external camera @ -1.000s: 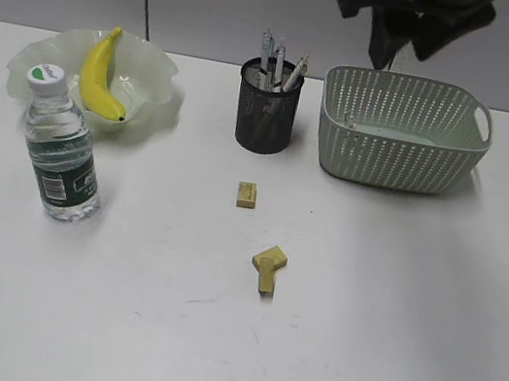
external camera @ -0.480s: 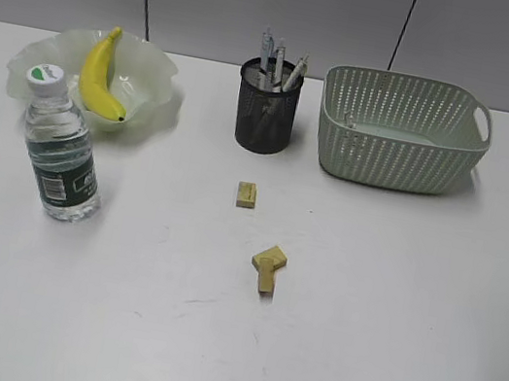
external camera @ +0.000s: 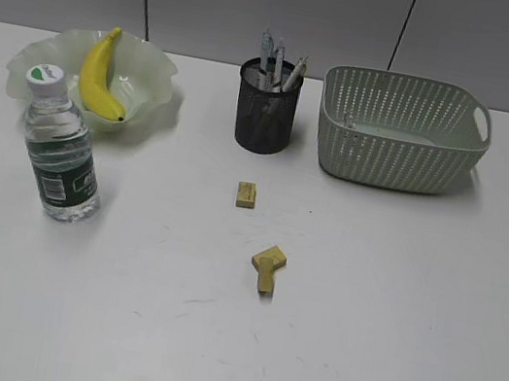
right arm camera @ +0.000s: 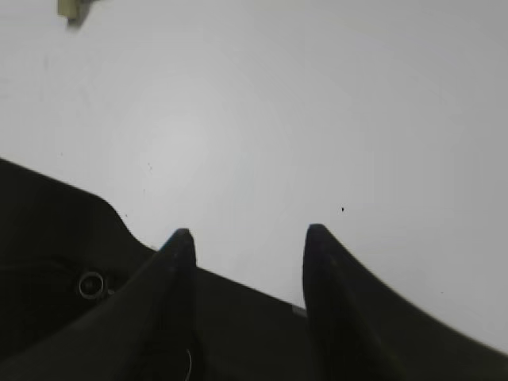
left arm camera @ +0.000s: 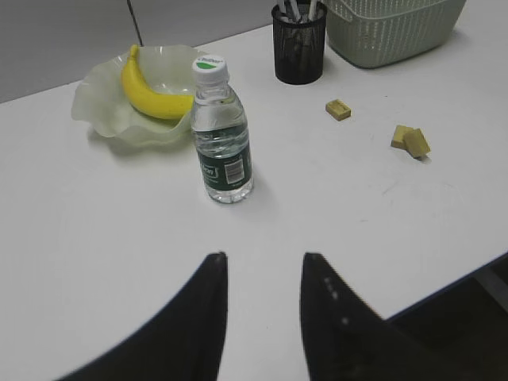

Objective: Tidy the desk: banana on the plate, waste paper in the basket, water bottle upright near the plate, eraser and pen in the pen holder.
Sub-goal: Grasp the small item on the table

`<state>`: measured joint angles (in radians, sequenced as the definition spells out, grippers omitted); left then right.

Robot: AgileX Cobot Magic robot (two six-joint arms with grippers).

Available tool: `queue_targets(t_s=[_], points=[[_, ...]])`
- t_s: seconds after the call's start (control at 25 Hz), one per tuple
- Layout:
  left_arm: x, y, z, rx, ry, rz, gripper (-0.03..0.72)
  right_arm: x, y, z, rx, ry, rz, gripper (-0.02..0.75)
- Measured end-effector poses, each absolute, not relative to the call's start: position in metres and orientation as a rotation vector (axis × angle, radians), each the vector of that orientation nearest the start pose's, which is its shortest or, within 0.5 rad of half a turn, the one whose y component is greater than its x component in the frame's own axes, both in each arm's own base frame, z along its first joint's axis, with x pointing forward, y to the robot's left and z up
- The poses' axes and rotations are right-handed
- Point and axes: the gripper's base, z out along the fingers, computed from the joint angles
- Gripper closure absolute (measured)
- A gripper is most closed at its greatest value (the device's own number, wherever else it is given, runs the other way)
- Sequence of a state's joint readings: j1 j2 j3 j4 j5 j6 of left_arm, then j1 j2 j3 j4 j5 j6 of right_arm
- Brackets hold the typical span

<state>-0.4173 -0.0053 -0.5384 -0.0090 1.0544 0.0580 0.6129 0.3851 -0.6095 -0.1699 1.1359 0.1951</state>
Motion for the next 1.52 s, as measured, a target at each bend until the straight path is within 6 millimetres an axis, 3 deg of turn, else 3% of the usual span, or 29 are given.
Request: queue_targets(t_s=[0.16, 0.28, 0.44, 0.68, 0.8, 0.96, 1.12, 1.28, 1.52], points=[[0.000, -0.001, 0.294, 0.479, 1.978, -0.246, 0.450, 0.022, -0.001, 0.291, -0.459, 2.155, 0.244, 0.375], [0.017, -0.011, 0.310, 0.474, 1.967, -0.277, 0.450, 0.012, -0.008, 0.283, -0.452, 2.067, 0.274, 0.375], [0.054, -0.032, 0.325, 0.535, 1.986, -0.305, 0.449, 0.005, -0.011, 0.282, -0.469, 2.004, 0.292, 0.375], [0.124, -0.072, 0.330, 0.604, 2.086, -0.399, 0.449, 0.005, -0.010, 0.282, -0.496, 1.987, 0.295, 0.375], [0.165, -0.094, 0.318, 0.605, 2.218, -0.446, 0.448, 0.005, -0.010, 0.282, -0.502, 1.985, 0.294, 0.375], [0.199, -0.131, 0.307, 0.673, 2.306, -0.515, 0.447, 0.004, -0.010, 0.282, -0.503, 1.985, 0.296, 0.375], [0.221, -0.178, 0.294, 0.776, 2.354, -0.571, 0.442, 0.004, -0.010, 0.282, -0.503, 1.985, 0.296, 0.375], [0.243, -0.221, 0.272, 0.690, 2.498, -0.647, 0.412, 0.004, -0.010, 0.282, -0.504, 1.984, 0.295, 0.377], [0.268, -0.271, 0.237, 0.583, 2.710, -0.686, 0.358, 0.004, -0.010, 0.282, -0.505, 1.984, 0.295, 0.377]])
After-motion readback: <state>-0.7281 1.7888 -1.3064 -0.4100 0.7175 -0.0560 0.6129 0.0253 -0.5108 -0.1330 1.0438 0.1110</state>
